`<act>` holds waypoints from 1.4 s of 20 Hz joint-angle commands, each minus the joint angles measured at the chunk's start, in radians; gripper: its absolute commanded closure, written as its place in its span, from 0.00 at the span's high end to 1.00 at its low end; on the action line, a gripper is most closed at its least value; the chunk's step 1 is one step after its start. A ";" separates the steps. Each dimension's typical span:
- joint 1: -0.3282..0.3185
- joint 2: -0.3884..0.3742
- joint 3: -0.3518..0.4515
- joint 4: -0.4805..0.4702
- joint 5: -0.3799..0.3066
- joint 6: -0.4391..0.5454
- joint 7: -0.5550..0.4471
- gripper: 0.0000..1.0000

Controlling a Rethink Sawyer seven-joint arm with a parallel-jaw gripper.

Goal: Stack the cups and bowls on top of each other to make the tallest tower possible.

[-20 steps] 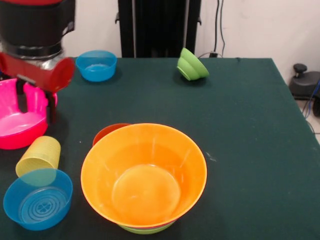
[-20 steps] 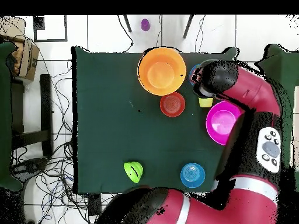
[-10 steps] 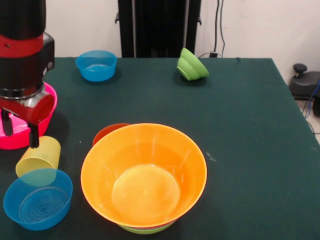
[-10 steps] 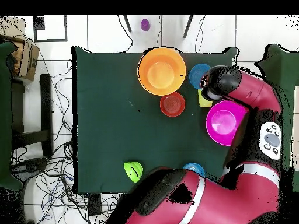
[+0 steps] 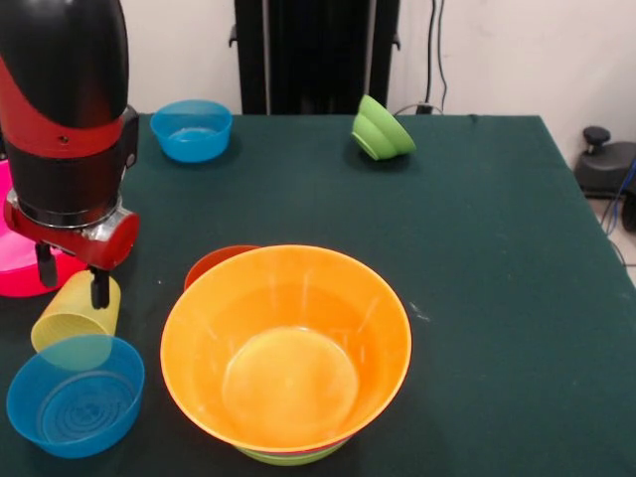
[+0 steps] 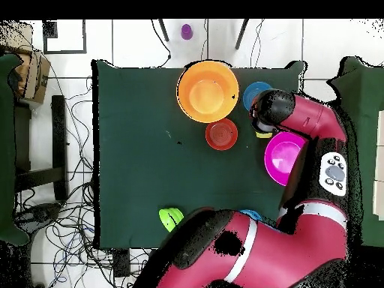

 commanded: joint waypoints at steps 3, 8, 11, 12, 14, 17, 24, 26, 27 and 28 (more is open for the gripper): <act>-0.011 -0.086 0.147 0.024 -0.078 0.077 -0.256 1.00; -0.041 -0.177 0.157 0.060 -0.081 0.179 -0.319 1.00; -0.055 -0.176 0.172 0.075 -0.092 0.158 -0.323 1.00; -0.058 -0.174 0.175 0.077 -0.096 0.153 -0.322 1.00; -0.058 -0.178 0.177 0.081 -0.105 0.154 -0.319 1.00; -0.053 -0.182 0.173 0.082 -0.124 0.152 -0.302 1.00; -0.045 -0.176 0.174 0.097 -0.165 0.089 -0.258 1.00; -0.045 -0.174 0.178 0.101 -0.171 0.073 -0.246 1.00; -0.045 -0.169 0.181 0.100 -0.174 0.065 -0.241 1.00; -0.046 -0.165 0.184 0.099 -0.177 0.057 -0.235 1.00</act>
